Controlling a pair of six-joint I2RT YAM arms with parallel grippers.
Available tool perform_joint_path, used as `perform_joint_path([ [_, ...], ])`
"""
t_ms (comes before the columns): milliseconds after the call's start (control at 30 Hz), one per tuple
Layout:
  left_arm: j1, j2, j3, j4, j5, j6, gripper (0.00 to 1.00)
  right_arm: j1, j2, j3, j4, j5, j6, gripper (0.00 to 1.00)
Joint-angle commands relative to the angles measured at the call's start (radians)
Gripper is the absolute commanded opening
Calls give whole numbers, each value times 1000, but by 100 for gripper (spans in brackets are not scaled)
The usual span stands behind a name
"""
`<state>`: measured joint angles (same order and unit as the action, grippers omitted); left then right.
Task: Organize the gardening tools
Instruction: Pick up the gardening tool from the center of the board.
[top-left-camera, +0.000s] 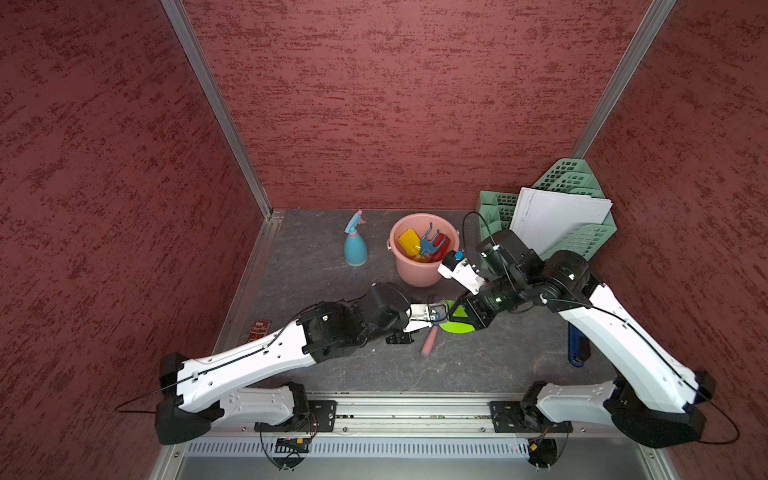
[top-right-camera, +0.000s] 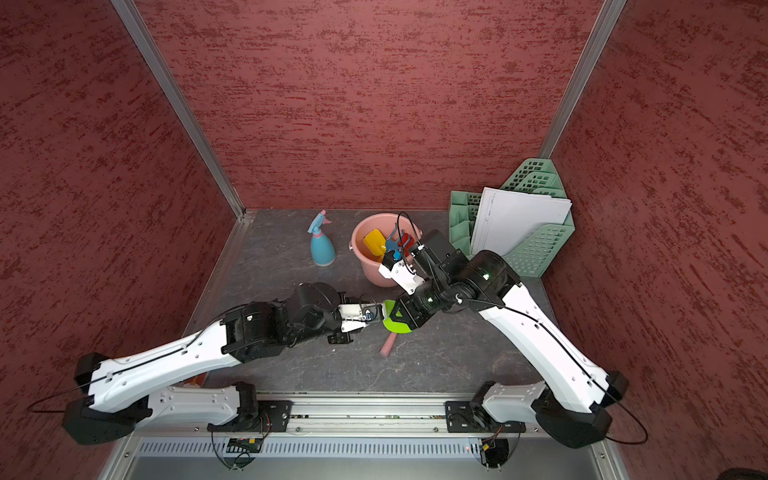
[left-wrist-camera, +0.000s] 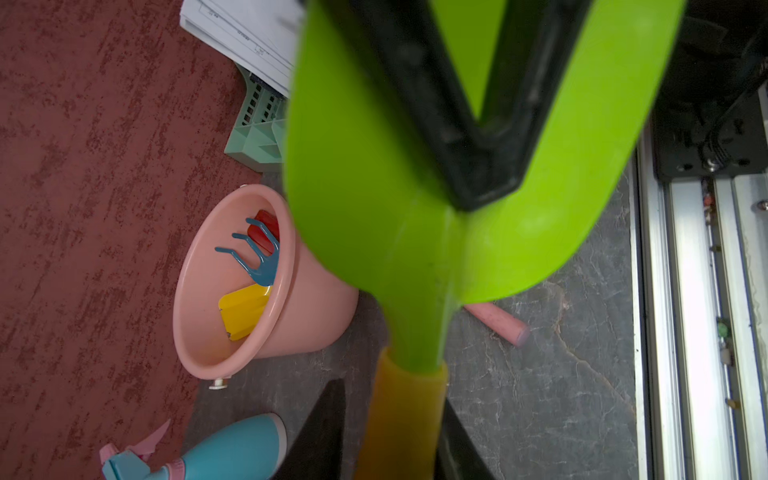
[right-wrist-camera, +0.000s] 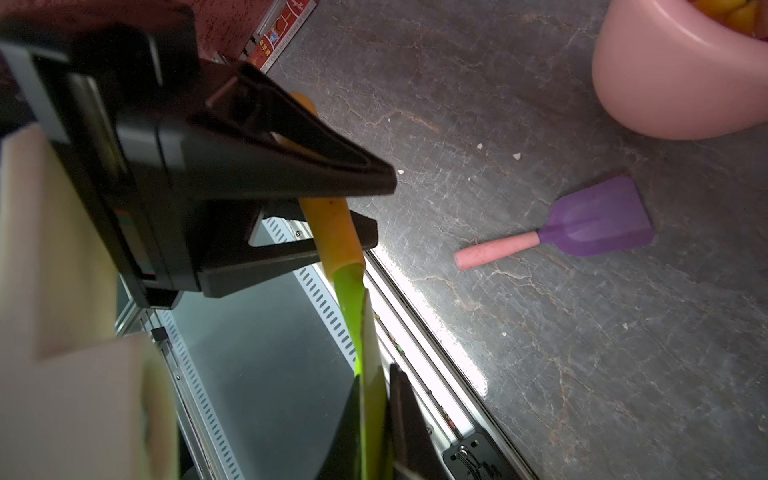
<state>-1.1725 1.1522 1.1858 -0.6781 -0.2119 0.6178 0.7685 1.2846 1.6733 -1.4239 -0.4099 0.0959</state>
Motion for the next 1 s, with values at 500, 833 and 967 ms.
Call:
perform_joint_path([
  [500, 135, -73, -114, 135, 76, -77, 0, -19, -100, -46, 73, 257, 59, 97],
  [833, 473, 32, -161, 560, 377, -286, 0, -61, -222, -215, 248, 296, 164, 98],
  [967, 525, 199, -75, 741, 455, -381, 0, -67, -252, -283, 311, 298, 195, 99],
])
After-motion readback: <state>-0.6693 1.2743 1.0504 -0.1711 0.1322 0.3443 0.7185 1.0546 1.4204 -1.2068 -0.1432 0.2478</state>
